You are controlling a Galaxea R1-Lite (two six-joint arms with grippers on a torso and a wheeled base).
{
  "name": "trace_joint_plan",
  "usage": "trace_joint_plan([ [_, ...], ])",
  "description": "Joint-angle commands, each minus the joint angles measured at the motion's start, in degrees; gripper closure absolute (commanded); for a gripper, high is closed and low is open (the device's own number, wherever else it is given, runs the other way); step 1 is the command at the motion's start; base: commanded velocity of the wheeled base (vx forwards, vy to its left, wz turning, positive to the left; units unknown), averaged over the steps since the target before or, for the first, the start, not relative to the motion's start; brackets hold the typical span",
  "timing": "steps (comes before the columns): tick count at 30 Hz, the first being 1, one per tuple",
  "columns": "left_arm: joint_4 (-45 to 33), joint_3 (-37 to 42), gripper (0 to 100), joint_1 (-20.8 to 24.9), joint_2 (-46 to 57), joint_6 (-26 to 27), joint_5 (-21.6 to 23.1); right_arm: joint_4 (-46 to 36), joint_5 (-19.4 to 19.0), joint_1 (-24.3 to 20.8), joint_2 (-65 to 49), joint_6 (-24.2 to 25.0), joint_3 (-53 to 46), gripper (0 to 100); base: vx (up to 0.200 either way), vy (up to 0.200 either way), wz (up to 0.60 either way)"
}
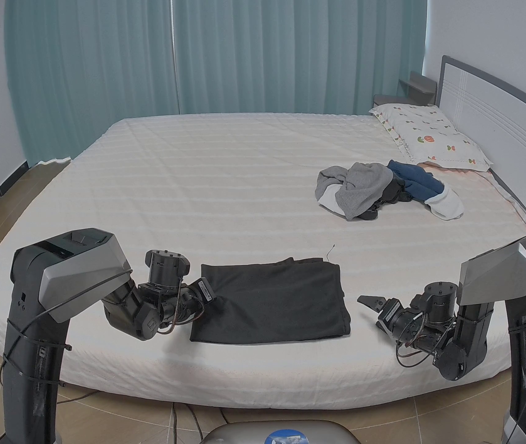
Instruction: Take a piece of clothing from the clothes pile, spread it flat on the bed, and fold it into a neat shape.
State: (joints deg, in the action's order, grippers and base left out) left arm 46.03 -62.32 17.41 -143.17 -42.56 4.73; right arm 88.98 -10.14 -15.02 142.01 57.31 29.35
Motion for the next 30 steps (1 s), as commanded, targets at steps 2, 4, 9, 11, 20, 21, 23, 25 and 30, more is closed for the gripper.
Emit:
trace_joint_plan([
  [2, -0.06, 1.15, 100, -0.01, 0.61, 0.02, 0.02, 0.85, -0.05, -0.01, 0.11, 0.0, 0.0, 0, 0.0, 0.0, 0.0],
  [4, 0.02, 1.15, 100, -0.01, 0.7, 0.02, 0.02, 0.85, -0.05, -0.01, 0.11, -0.09, 0.0, 0, 0.0, 0.0, 0.0],
  [9, 0.02, 1.15, 100, -0.27, 0.96, 0.02, 0.02, 0.85, -0.05, -0.01, 0.2, -0.71, 0.0, 0, 0.0, 0.0, 0.0],
  [11, -0.06, 1.15, 100, -0.27, 0.96, 0.02, 0.02, 0.85, -0.05, -0.01, 0.37, -0.71, 0.0, 0, 0.0, 0.0, 0.0],
  [20, -0.42, 1.32, 100, -0.27, 1.05, -0.07, -0.07, 0.85, 0.12, -0.36, 0.46, -0.79, 0.0, 0, 0.0, 0.044, 0.0],
  [21, -0.42, 1.41, 100, -0.27, 1.14, -0.07, -0.07, 0.85, 0.12, -0.36, 0.46, -0.79, 0.09, 0, 0.0, 0.2, 0.0],
  [23, -0.42, 1.41, 100, -0.27, 1.4, -0.07, -0.69, 0.85, 0.04, -0.27, 0.37, -0.71, 0.44, 0, 0.0, 0.2, 0.0],
  [25, -0.42, 1.5, 100, -0.36, 1.57, -0.16, -1.21, 0.85, 0.04, -0.1, 0.29, -0.62, 0.79, 0, 0.0, 0.2, 0.0],
  [30, -0.42, 1.5, 100, -0.36, 2.28, -2.18, -1.57, 0.85, 0.21, -0.01, 0.29, -0.62, 0.97, 0, 0.0, 0.2, 0.0],
])
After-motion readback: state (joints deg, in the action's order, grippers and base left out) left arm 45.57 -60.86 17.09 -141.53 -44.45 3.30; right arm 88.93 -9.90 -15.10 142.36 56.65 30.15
